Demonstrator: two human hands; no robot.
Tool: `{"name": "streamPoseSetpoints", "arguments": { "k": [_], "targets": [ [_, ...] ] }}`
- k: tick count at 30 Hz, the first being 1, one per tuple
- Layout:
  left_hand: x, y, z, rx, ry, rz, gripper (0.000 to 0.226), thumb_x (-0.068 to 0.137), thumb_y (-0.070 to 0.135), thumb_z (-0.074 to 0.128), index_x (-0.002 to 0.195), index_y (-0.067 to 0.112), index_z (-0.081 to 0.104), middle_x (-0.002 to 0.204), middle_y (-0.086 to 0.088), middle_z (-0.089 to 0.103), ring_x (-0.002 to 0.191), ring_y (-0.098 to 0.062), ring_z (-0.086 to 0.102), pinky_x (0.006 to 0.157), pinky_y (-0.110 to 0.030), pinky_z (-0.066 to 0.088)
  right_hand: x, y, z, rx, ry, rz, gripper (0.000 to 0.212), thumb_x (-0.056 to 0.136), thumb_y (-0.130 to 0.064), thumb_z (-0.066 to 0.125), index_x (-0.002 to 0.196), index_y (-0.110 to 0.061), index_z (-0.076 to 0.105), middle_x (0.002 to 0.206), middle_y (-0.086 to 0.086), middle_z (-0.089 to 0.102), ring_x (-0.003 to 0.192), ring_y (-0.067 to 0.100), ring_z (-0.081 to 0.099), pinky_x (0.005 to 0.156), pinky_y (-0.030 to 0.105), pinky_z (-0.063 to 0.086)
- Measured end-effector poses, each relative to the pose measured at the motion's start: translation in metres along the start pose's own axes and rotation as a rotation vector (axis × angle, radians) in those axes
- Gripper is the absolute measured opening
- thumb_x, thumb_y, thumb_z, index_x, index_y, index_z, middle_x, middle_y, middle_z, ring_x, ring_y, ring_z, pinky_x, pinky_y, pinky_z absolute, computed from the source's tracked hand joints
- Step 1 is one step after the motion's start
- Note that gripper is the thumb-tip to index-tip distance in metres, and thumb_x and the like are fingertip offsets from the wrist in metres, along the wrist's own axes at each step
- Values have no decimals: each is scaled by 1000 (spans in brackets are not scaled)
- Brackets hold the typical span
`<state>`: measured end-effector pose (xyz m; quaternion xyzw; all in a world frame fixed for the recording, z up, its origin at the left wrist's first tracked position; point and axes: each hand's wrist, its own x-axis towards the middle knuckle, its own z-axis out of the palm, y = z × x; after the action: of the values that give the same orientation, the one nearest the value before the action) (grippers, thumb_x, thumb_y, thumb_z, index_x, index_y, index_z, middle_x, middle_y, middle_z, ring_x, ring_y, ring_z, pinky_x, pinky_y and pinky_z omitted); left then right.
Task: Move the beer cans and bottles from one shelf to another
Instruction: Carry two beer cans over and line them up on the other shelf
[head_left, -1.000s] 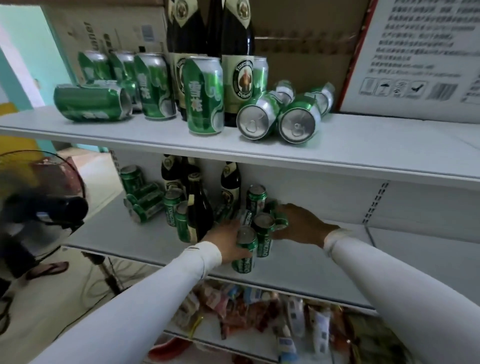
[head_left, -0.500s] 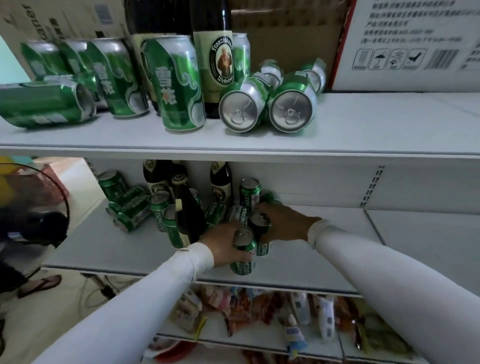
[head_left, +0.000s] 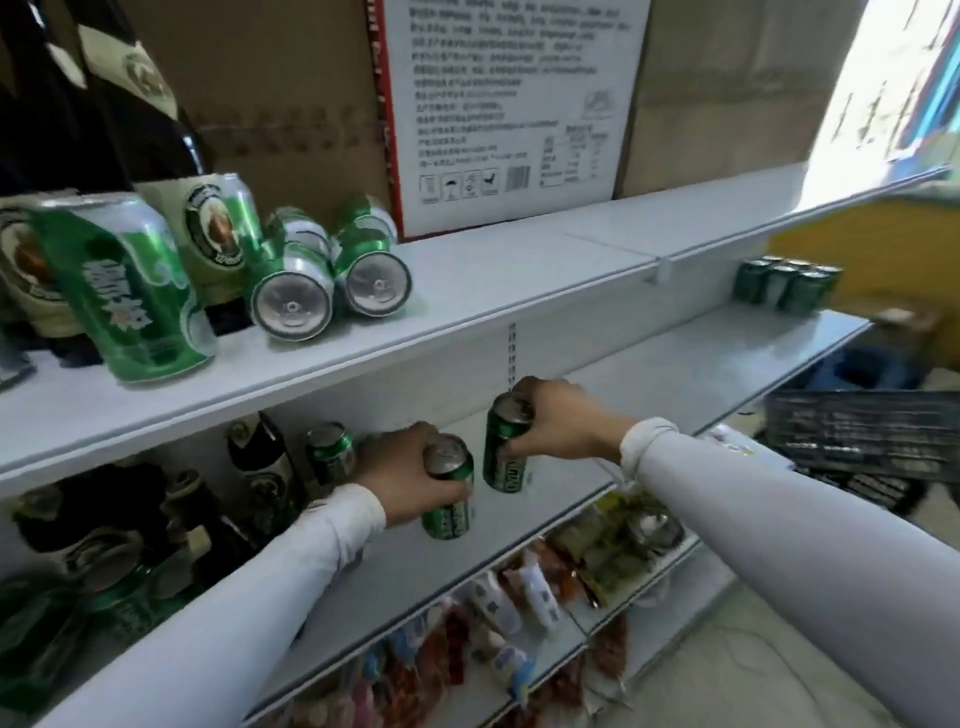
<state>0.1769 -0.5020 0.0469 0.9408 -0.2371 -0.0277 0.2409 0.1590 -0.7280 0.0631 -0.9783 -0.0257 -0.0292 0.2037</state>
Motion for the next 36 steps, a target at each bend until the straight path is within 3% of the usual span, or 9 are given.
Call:
{"name": "streamPoseSetpoints", "arguments": {
  "k": [3, 5, 11, 16, 21, 25, 28, 31, 36],
  "targets": [
    [15, 51, 15, -60, -22, 101, 50, 55, 52, 76, 96, 30, 59, 92, 9, 65, 85, -16, 62, 74, -26, 51, -34, 45, -36, 47, 88, 100, 81, 48, -69, 73, 111, -20, 58, 104, 0, 68, 92, 22, 65, 81, 40, 57],
    [29, 90, 34, -73, -51, 197, 52, 54, 53, 76, 95, 27, 60, 89, 9, 66, 83, -14, 63, 77, -28, 54, -63, 79, -62, 39, 139, 178, 75, 54, -63, 78, 111, -20, 58, 106, 1, 67, 94, 22, 63, 84, 42, 55],
    [82, 232, 110, -69, -153, 443, 68, 44, 67, 63, 98, 25, 62, 91, 6, 69, 82, -15, 65, 76, -36, 56, -159, 198, -141, -35, 234, 384, 59, 63, -56, 82, 105, -24, 57, 96, -7, 64, 88, 17, 61, 73, 32, 49],
    [122, 366, 172, -89, -226, 606, 77, 40, 70, 59, 100, 22, 64, 95, 4, 71, 85, -17, 66, 79, -36, 56, -232, 303, -198, -116, 299, 521, 75, 61, -64, 79, 118, -21, 55, 106, -4, 65, 96, 19, 62, 82, 37, 54],
    [160, 470, 232, -66, -251, 736, 69, 45, 70, 59, 91, 19, 63, 87, 3, 68, 80, -18, 63, 75, -40, 54, -284, 389, -235, -120, 328, 643, 88, 54, -73, 75, 122, -21, 54, 112, -5, 64, 98, 18, 61, 85, 40, 55],
    [190, 531, 275, -37, -278, 793, 54, 54, 68, 67, 78, 22, 52, 77, 7, 57, 72, -16, 54, 63, -33, 47, -301, 454, -253, -91, 355, 715, 83, 55, -69, 78, 118, -21, 54, 110, -5, 64, 97, 17, 60, 85, 39, 55],
    [225, 562, 310, -15, -301, 838, 51, 58, 66, 71, 82, 26, 50, 78, 11, 54, 74, -13, 53, 61, -27, 38, -298, 505, -257, -74, 348, 772, 83, 52, -71, 76, 116, -22, 56, 107, -5, 65, 93, 16, 61, 81, 38, 57],
    [274, 588, 345, -25, -321, 867, 55, 55, 69, 68, 87, 26, 55, 81, 11, 58, 76, -14, 56, 62, -27, 40, -281, 557, -264, -84, 317, 805, 98, 43, -78, 70, 122, -21, 55, 112, -4, 66, 97, 16, 62, 83, 38, 57],
    [363, 633, 377, -44, -353, 893, 56, 54, 69, 65, 87, 24, 58, 84, 7, 65, 76, -13, 60, 68, -32, 51, -235, 636, -299, -35, 332, 860, 85, 50, -69, 77, 117, -22, 55, 107, -5, 65, 94, 16, 62, 78, 38, 60]
  ]
}}
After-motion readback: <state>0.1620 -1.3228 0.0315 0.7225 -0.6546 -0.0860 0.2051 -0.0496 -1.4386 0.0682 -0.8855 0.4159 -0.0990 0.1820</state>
